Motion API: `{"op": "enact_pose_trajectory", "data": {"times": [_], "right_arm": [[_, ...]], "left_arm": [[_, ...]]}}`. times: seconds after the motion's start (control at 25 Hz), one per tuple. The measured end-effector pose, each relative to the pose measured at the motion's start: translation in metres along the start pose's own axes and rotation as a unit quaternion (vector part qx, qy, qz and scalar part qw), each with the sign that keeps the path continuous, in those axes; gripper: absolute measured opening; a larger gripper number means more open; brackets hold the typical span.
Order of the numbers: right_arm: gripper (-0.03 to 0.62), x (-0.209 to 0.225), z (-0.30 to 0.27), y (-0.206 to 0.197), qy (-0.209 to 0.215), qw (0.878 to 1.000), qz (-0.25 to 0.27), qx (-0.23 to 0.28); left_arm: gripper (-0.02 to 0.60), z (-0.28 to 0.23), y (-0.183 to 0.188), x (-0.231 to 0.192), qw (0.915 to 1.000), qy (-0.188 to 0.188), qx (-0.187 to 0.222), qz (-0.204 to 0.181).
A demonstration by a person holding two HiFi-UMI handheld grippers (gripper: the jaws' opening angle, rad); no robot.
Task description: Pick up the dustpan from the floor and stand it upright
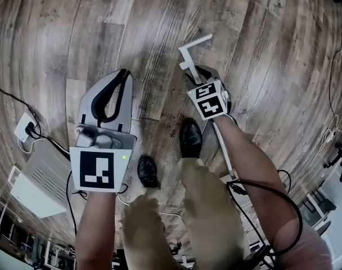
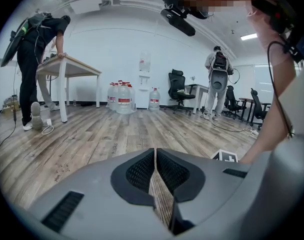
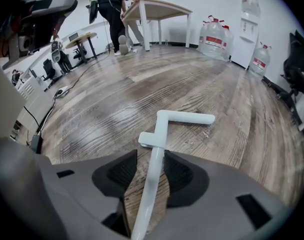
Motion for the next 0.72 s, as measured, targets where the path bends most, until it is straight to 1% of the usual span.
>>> {"op": "enact_pose_trajectory", "data": {"times": [0.32, 0.48, 0.52, 0.6, 0.72], "right_arm": [[0.172, 0.002, -0.016, -0.009, 0.006, 1.000, -0.006, -0.024], [0.173, 0.005, -0.018, -0.010, 0.008, 1.000, -0.008, -0.026], [0.169, 0.006, -0.018, -0.010, 0.007, 1.000, -0.011, -0.027], [0.101, 0.009, -0.018, -0.011, 0.002, 0.999, -0.025, -0.032], [0.090, 0.014, -0.012, -0.009, 0.005, 0.998, -0.049, -0.031]], "left_arm": [[0.021, 0.007, -0.002, -0.008, 0.9999, 0.010, 0.001, -0.005], [0.021, 0.010, 0.000, -0.012, 0.9998, 0.017, 0.003, -0.007], [0.021, 0.011, 0.000, -0.012, 0.9998, 0.018, 0.004, -0.007], [0.021, 0.014, 0.001, -0.012, 0.9998, 0.019, 0.002, -0.008], [0.021, 0.019, 0.005, -0.010, 0.9997, 0.020, 0.000, -0.009]]}}
Point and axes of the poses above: the fingertips, and each gripper's own axes: z backward along the fingers, x to its right, y out of its top, the point moved 5 cm from there along z, backward along the fingers, and after that the axes turned 13 degrees about z, right-handed, at the moved point
